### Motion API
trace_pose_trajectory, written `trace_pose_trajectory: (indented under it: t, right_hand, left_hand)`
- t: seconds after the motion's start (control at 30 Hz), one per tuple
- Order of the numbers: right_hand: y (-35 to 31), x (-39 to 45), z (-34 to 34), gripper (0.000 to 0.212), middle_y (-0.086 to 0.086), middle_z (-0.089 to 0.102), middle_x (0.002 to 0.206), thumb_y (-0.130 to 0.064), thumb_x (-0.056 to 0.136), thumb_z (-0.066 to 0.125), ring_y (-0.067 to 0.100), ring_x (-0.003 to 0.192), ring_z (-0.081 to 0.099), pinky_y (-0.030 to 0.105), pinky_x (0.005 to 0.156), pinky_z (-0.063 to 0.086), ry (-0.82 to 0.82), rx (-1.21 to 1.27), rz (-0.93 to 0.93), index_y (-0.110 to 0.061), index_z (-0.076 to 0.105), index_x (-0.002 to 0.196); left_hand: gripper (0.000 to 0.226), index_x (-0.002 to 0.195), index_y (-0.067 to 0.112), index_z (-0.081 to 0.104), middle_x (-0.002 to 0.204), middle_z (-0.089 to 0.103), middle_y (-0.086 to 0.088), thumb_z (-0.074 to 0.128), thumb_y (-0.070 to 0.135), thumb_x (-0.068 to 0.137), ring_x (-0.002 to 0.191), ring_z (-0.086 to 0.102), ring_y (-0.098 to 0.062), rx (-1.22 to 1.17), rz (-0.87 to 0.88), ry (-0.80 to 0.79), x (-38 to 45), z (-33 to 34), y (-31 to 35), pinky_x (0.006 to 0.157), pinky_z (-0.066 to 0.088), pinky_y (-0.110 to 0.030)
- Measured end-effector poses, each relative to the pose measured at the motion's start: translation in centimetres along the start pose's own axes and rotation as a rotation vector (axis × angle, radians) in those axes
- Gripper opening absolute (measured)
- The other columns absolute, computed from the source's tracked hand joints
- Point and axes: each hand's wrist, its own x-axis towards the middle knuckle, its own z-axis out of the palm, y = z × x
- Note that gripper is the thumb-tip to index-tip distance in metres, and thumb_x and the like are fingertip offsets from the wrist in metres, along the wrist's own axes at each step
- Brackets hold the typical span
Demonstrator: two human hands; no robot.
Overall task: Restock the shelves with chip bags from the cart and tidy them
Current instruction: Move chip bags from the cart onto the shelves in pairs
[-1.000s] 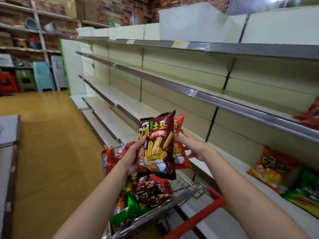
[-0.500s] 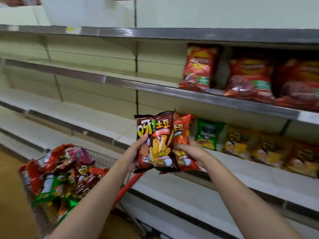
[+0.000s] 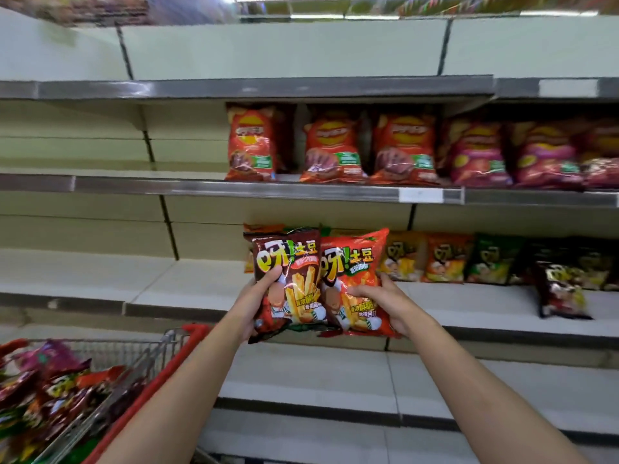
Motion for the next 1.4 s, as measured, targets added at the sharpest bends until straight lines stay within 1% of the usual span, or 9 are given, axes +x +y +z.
trace_pose_trajectory:
  t: [0.13, 0.5, 0.77, 0.83, 0.9, 1.07, 1.17, 1.3, 1.4]
  right_hand:
    - [0.1, -2.0, -3.5, 0.078, 0.011, 0.068, 0.113, -0.011, 0.070, 0.082, 0.032, 0.097, 0.069, 0.048, 0.087, 0.055, 0.037, 0.057, -0.015, -0.020, 0.039, 0.135]
    - [1.0, -6.3, -9.1, 0.068, 0.010, 0.068, 0.111, -0.008, 0.072, 0.080, 0.030, 0.097, 0.068, 0.044, 0.079, 0.058, 0.103, 0.079, -0.016, -0.023, 0.043, 0.127]
    - [2.8, -8.8, -13.7, 0.057, 0.011, 0.066, 0.110, -0.016, 0.076, 0.078, 0.029, 0.096, 0.068, 0.045, 0.085, 0.056, 0.220, 0.029, 0.024, -0.015, 0.043, 0.121]
    - [3.4, -9.7, -14.9, 0.056, 0.011, 0.065, 0.109, -0.018, 0.078, 0.077, 0.027, 0.094, 0.068, 0.041, 0.080, 0.057, 0.259, 0.032, 0.033, -0.014, 0.042, 0.121]
    - [4.3, -10.4, -16.3, 0.054, 0.010, 0.065, 0.108, -0.020, 0.079, 0.077, 0.026, 0.094, 0.068, 0.040, 0.081, 0.057, 0.302, 0.032, 0.052, -0.014, 0.042, 0.120]
    - [5.9, -12.0, -20.5, 0.060, 0.009, 0.067, 0.109, -0.026, 0.076, 0.079, 0.025, 0.093, 0.069, 0.045, 0.087, 0.056, 0.419, 0.042, 0.100, -0.016, 0.042, 0.122]
    - [6.6, -12.9, -23.5, 0.063, 0.009, 0.067, 0.110, -0.027, 0.075, 0.080, 0.026, 0.094, 0.070, 0.046, 0.087, 0.056, 0.485, 0.055, 0.126, -0.016, 0.042, 0.124]
    - [7.3, -13.9, -27.7, 0.035, 0.009, 0.067, 0.106, -0.023, 0.081, 0.074, 0.027, 0.094, 0.068, 0.046, 0.090, 0.054, 0.573, 0.064, 0.158, -0.021, 0.048, 0.103]
    - [7.6, -14.3, -31.4, 0.038, 0.009, 0.067, 0.107, -0.024, 0.082, 0.074, 0.028, 0.095, 0.068, 0.048, 0.091, 0.054, 0.636, 0.059, 0.171, -0.020, 0.045, 0.107]
  left_hand:
    - [0.070, 0.134, 0.016, 0.048, 0.110, 0.071, -0.010, 0.071, 0.047, 0.075, 0.093, 0.071, -0.028, 0.010, 0.015, 0.047, 0.1, 3.4, -0.5, 0.068, 0.057, -0.035]
    - [0.061, 0.134, 0.021, 0.047, 0.112, 0.070, -0.008, 0.068, 0.045, 0.082, 0.095, 0.069, -0.028, 0.032, -0.019, -0.011, -0.4, 9.3, -2.8, 0.076, 0.057, -0.038]
    - [0.064, 0.132, 0.021, 0.042, 0.107, 0.069, -0.008, 0.070, 0.046, 0.080, 0.089, 0.070, -0.027, 0.094, -0.047, -0.041, 0.0, 13.9, -4.9, 0.072, 0.058, -0.038]
    - [0.059, 0.131, 0.023, 0.046, 0.105, 0.071, -0.007, 0.070, 0.045, 0.082, 0.087, 0.071, -0.026, 0.105, -0.061, -0.074, 0.2, 15.2, -5.5, 0.070, 0.058, -0.038]
    - [0.061, 0.131, 0.022, 0.048, 0.106, 0.072, -0.008, 0.071, 0.047, 0.080, 0.089, 0.072, -0.028, 0.116, -0.079, -0.119, 0.7, 16.7, -6.1, 0.077, 0.058, -0.041]
    - [0.089, 0.132, 0.020, 0.044, 0.111, 0.070, -0.009, 0.077, 0.063, 0.062, 0.093, 0.071, -0.030, 0.183, -0.130, -0.239, 2.3, 21.4, -7.7, 0.087, 0.055, -0.050]
    - [0.097, 0.130, 0.019, 0.047, 0.111, 0.071, -0.010, 0.085, 0.060, 0.052, 0.094, 0.071, -0.032, 0.217, -0.178, -0.398, 3.0, 25.2, -9.2, 0.088, 0.054, -0.054]
    - [0.099, 0.130, 0.020, 0.050, 0.110, 0.072, -0.009, 0.090, 0.057, 0.047, 0.093, 0.071, -0.032, 0.248, -0.197, -0.505, 5.0, 30.6, -11.1, 0.088, 0.054, -0.053]
    - [0.100, 0.129, 0.021, 0.051, 0.109, 0.072, -0.009, 0.089, 0.059, 0.045, 0.092, 0.072, -0.031, 0.251, -0.201, -0.563, 7.2, 35.3, -12.2, 0.087, 0.055, -0.051]
